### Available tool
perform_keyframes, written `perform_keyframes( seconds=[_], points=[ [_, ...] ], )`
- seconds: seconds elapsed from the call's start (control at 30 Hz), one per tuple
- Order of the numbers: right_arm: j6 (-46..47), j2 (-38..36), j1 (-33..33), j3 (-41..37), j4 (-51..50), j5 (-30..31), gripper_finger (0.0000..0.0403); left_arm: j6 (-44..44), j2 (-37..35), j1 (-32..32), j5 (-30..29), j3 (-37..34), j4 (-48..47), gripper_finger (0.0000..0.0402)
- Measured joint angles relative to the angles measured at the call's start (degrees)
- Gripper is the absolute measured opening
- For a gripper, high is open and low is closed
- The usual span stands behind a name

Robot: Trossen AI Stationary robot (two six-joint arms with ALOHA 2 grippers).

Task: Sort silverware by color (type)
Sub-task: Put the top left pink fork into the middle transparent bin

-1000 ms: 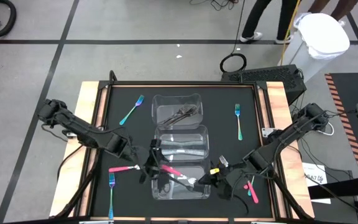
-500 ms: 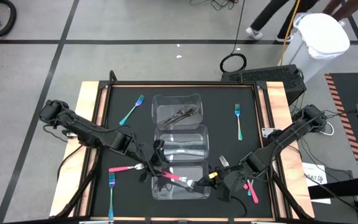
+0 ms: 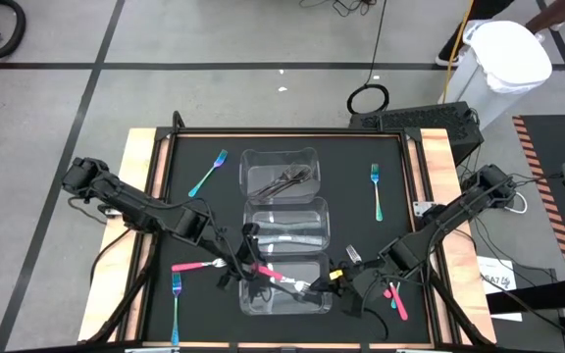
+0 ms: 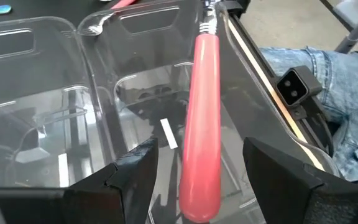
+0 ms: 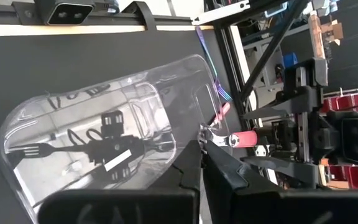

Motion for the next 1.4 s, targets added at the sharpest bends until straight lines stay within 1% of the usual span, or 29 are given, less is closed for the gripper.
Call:
perform_keyframes(
  seconds=[0.23,0.3,0.43,0.6,0.7,0.8,0.9,1.07,1.2,1.4],
  points=[
    [0.0,0.0,0.0,0.0,0.0,0.0,0.0001,-1.2,0.0,0.7,-1.7,0.0,0.1,0.0236],
    [0.0,0.0,0.0,0.0,0.0,0.0,0.0001,-1.2,0.0,0.7,-1.7,0.0,0.2,0.0229],
    [0.0,0.0,0.0,0.0,0.0,0.0,0.0002,-2.5,0.0,0.7,-1.7,0.0,0.2,0.0188],
    [0.1,0.0,0.0,0.0,-0.1,0.1,0.0002,-2.7,0.0,0.7,-1.1,0.0,-0.1,0.0119],
    [0.1,0.0,0.0,0.0,-0.4,1.7,0.0002,-2.2,0.0,0.7,-0.8,0.0,-0.5,0.0081],
    [1.0,0.0,0.1,0.0,-0.4,3.7,0.0003,-2.0,-0.1,0.7,-0.8,0.0,-0.6,0.0077],
    [3.3,0.0,0.0,0.0,0.1,4.0,0.0009,-2.0,-0.1,0.7,-0.9,0.0,-0.7,0.0077],
    [7.4,0.0,0.0,0.0,2.1,5.3,0.0039,-2.1,-0.8,1.0,-1.7,0.0,-0.8,0.0077],
    [10.1,0.0,0.0,0.0,2.1,9.6,0.0076,-2.7,-1.9,1.5,-3.8,0.0,-2.2,0.0077],
    [13.3,0.0,0.0,0.0,1.7,15.0,0.0137,-2.7,-2.5,1.4,-4.7,0.1,-5.1,0.0077]
  ],
)
